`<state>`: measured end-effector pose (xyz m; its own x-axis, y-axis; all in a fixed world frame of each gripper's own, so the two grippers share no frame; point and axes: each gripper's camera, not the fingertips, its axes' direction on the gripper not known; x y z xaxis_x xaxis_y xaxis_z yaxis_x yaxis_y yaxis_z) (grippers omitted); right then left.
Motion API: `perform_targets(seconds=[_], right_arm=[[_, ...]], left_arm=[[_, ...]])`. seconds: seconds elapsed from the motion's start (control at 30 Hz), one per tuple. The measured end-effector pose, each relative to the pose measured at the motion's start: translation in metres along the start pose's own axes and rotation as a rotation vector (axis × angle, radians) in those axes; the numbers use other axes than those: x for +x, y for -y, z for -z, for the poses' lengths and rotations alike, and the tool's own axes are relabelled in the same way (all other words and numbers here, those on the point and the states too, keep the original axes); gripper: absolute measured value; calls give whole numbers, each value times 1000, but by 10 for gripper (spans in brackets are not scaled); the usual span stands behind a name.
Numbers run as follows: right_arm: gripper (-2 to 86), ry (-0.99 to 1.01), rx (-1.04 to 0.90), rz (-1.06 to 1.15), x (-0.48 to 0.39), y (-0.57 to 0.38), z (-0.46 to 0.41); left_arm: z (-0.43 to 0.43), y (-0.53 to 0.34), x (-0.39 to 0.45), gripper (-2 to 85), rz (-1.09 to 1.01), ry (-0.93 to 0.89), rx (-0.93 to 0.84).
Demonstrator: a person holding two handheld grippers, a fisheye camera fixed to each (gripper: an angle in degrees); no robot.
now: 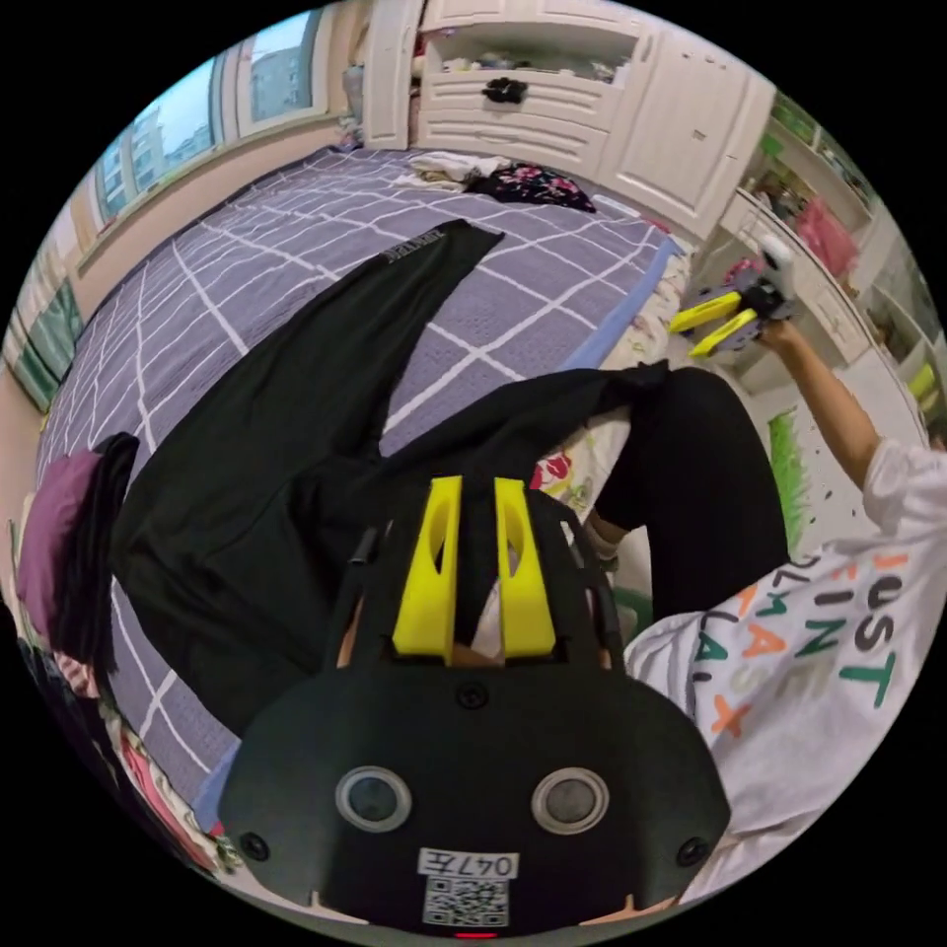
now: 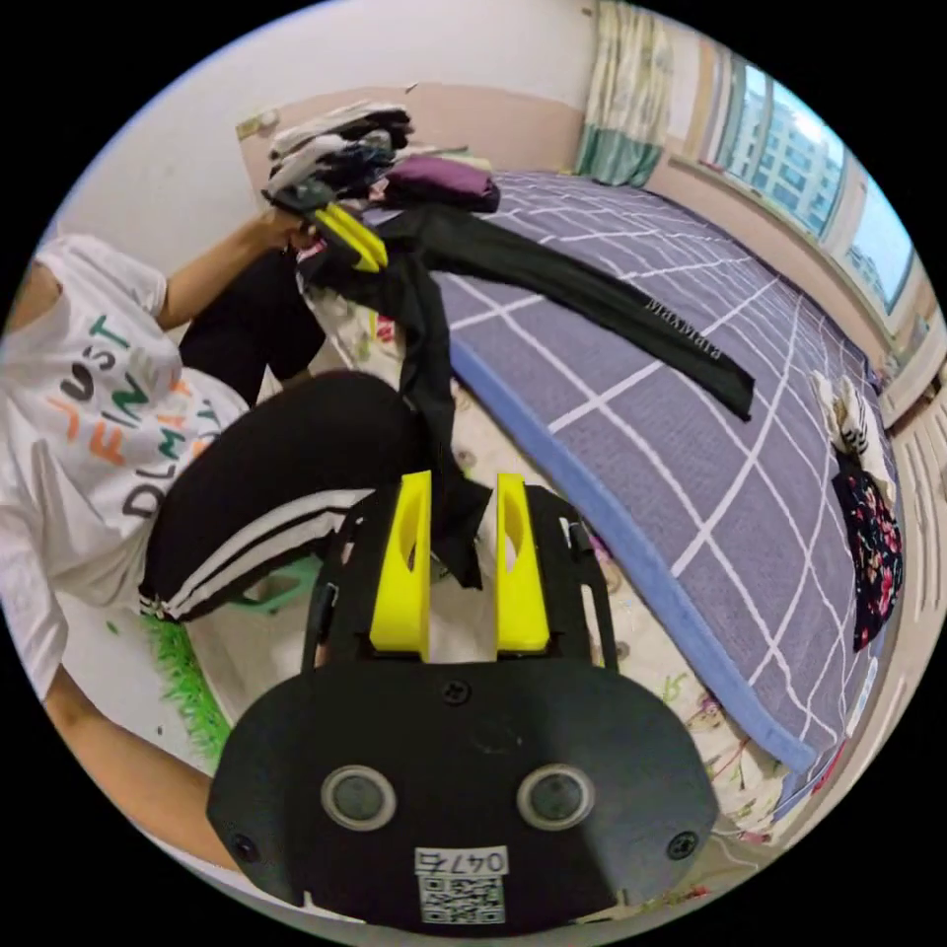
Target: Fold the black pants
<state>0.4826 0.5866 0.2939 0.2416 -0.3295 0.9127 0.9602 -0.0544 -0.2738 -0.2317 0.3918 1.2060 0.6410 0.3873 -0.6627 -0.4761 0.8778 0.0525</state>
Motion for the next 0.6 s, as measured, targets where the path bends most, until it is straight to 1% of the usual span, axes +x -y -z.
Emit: perform_targets(seconds=[0.07,0.17,0.27,0.33,0.4,0.53,0.6], right_arm=[[52,3,-8,54,-16,-16,-29],[39,51,48,31,-18,-21,-48],[7,134,58,19,-12,-16,-63],[0,159,17,16,-12,-10,-64],[-2,119,22,23,-17,-5,-52],[-3,-109,34,85,-21,23,-5],[-3,-259,10,120,-12,49,8]], left_arm=[[2,-10,15,112,-66,3,-2],[-10,-19,40,121,-157,52,-39],[-33,-16,48,100,-154,134,-83],[-44,-14,46,59,-135,166,-107],[-37,-15,42,6,-121,183,-103],[-16,-17,29,-6,-104,116,-72],[11,-12,17,-8,-67,71,27]])
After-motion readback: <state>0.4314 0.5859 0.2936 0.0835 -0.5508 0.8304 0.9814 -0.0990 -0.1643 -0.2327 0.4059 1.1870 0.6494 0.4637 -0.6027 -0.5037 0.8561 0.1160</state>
